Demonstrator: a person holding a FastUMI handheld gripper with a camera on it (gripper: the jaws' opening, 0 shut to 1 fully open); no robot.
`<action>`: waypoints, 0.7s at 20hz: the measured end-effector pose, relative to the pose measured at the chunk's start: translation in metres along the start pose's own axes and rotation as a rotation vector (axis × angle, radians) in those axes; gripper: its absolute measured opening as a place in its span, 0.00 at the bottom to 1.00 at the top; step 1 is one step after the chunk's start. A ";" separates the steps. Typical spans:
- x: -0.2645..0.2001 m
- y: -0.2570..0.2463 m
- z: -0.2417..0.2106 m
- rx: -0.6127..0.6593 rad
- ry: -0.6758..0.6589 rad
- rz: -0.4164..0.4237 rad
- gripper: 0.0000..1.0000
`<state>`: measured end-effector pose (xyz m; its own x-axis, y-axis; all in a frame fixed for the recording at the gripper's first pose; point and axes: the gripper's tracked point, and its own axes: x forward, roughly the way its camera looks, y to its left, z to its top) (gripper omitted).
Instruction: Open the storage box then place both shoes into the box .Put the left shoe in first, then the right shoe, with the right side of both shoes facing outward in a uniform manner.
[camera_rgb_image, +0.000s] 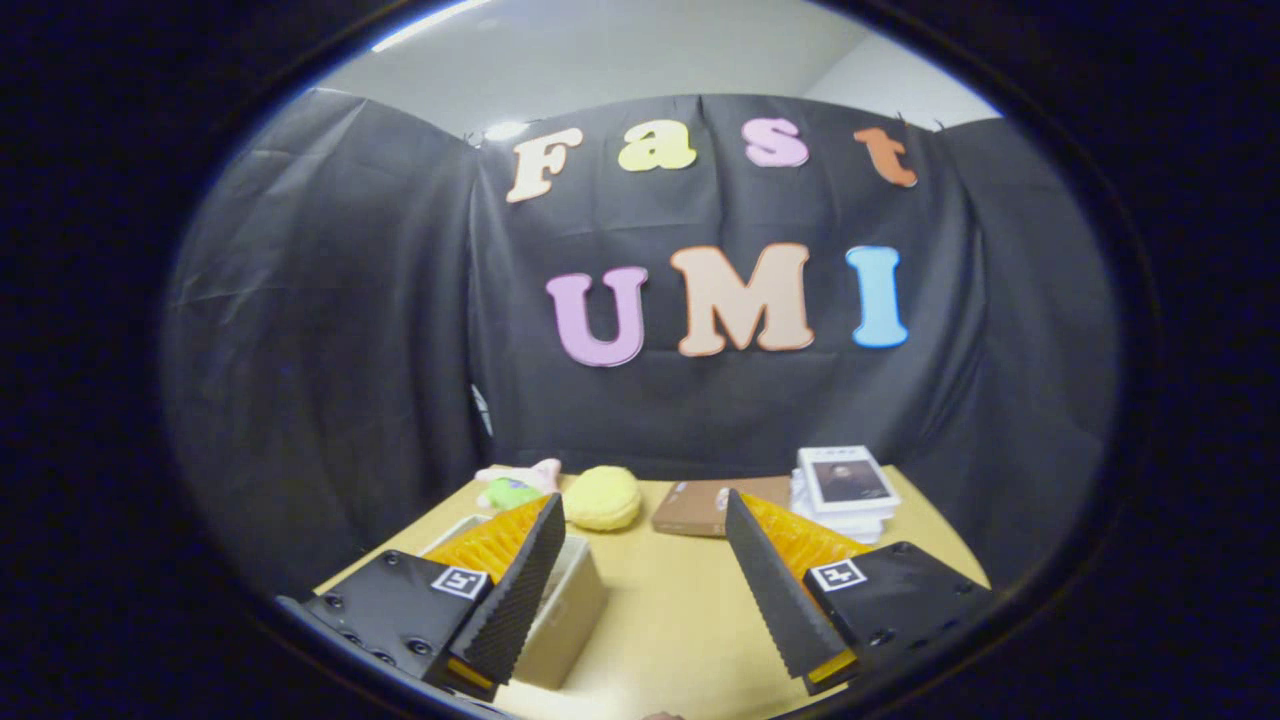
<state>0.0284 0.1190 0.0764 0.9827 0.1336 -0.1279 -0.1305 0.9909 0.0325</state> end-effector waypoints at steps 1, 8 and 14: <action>-0.005 -0.011 0.006 -0.007 -0.025 -0.021 1.00; -0.034 -0.073 0.034 -0.021 -0.177 -0.161 1.00; -0.045 -0.099 0.032 -0.016 -0.185 -0.219 1.00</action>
<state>0.0017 0.0142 0.1105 0.9948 -0.0869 0.0525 0.0865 0.9962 0.0085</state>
